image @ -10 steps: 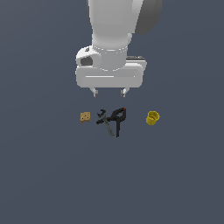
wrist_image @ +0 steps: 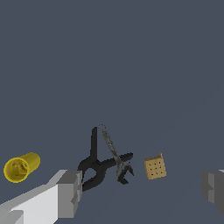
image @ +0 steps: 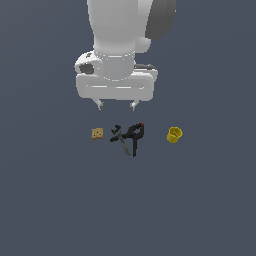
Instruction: Pick up a designated object from a clutter of objects.
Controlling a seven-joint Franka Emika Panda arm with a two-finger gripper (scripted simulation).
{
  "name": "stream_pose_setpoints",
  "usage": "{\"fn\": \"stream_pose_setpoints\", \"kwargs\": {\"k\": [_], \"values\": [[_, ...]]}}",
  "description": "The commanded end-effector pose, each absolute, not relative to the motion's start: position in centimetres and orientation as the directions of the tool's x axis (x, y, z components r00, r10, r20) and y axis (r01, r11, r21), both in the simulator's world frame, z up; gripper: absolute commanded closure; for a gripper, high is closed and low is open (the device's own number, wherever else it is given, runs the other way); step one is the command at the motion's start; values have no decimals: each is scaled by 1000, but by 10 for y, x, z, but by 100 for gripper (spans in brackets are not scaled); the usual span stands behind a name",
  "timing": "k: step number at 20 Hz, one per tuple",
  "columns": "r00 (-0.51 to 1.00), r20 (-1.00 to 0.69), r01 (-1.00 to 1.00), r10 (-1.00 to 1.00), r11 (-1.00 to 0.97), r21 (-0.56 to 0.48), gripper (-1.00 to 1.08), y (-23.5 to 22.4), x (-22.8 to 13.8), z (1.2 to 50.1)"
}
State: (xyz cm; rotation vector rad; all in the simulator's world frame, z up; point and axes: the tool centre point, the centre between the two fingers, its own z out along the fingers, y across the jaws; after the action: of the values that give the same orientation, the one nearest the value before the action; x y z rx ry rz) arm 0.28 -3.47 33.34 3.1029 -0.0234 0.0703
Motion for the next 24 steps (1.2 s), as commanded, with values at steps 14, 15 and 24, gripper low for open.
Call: {"fn": "stream_pose_setpoints", "kwargs": {"k": [14, 15, 24], "values": [[999, 38, 4, 5, -1000, 29, -92, -56, 1, 302], [999, 37, 9, 10, -1000, 26, -92, -59, 0, 296], [997, 27, 71, 71, -998, 2, -92, -96, -18, 216]]}}
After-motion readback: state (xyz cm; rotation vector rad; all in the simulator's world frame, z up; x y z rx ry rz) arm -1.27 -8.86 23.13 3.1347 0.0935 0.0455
